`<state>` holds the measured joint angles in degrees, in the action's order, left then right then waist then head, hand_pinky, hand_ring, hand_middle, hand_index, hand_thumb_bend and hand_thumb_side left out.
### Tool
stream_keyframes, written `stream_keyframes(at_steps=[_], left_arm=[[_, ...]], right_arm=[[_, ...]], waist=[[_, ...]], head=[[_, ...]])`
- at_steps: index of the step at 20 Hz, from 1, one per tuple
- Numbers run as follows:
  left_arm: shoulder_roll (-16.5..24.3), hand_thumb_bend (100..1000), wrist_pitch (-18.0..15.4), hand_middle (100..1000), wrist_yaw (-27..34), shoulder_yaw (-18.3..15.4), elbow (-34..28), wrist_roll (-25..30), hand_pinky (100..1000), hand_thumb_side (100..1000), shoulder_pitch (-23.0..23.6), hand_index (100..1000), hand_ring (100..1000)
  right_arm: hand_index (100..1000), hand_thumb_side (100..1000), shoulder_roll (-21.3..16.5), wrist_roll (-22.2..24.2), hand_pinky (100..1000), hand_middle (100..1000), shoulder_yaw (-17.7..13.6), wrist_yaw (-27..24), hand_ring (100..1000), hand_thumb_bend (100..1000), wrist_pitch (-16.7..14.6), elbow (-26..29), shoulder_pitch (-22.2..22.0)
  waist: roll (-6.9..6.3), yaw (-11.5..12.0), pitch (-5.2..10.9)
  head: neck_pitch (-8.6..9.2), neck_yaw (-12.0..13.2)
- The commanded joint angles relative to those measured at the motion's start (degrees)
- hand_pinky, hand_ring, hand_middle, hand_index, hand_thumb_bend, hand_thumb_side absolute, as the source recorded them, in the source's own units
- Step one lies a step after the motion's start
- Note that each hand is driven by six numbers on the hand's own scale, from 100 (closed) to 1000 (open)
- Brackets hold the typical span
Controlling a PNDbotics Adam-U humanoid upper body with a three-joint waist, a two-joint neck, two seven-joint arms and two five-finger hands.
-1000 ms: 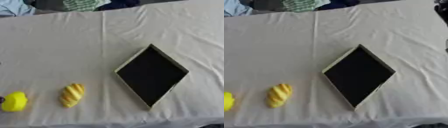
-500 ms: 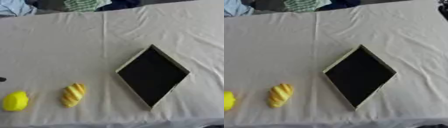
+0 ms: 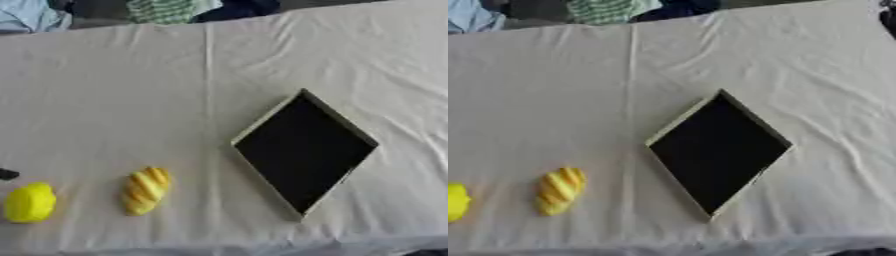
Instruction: Pick up objects on the table and place them in the box.
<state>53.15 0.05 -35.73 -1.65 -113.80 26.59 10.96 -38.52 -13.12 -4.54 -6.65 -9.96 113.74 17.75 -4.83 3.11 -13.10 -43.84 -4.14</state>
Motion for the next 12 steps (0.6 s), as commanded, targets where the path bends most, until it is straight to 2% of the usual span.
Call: stream_keyframes(at_steps=[1, 7, 12], left_arm=[[0.61, 584, 1.9, 819, -2.07, -0.48, -0.66, -0.49, 915, 100, -0.8, 933, 885], [0.18, 560, 2.2, 809, -1.5, 1.78, 0.95, 0.12, 898, 100, -2.84, 922, 874], [0.28, 581, 2.51, 813, -1.85, 2.21, 2.76, 1.22, 897, 100, -3.17, 923, 867]], right_arm=[[843, 563, -0.8, 0.06, 917, 708, -0.72, -0.18, 828, 100, 0.21, 0.86, 0.46], [843, 564, -0.5, 0.24, 917, 708, -0.61, -0.34, 828, 100, 0.29, 0.86, 0.76], [843, 565, -0.22, 0.32, 917, 707, -0.69, -0.36, 828, 100, 0.51, 0.86, 0.61]], waist=[[0.14, -0.17, 0.7], [0.17, -0.8, 0.58], [0.11, -1.04, 0.43]], head=[[-0.28, 0.52], [-0.28, 0.96], [-0.28, 1.1]])
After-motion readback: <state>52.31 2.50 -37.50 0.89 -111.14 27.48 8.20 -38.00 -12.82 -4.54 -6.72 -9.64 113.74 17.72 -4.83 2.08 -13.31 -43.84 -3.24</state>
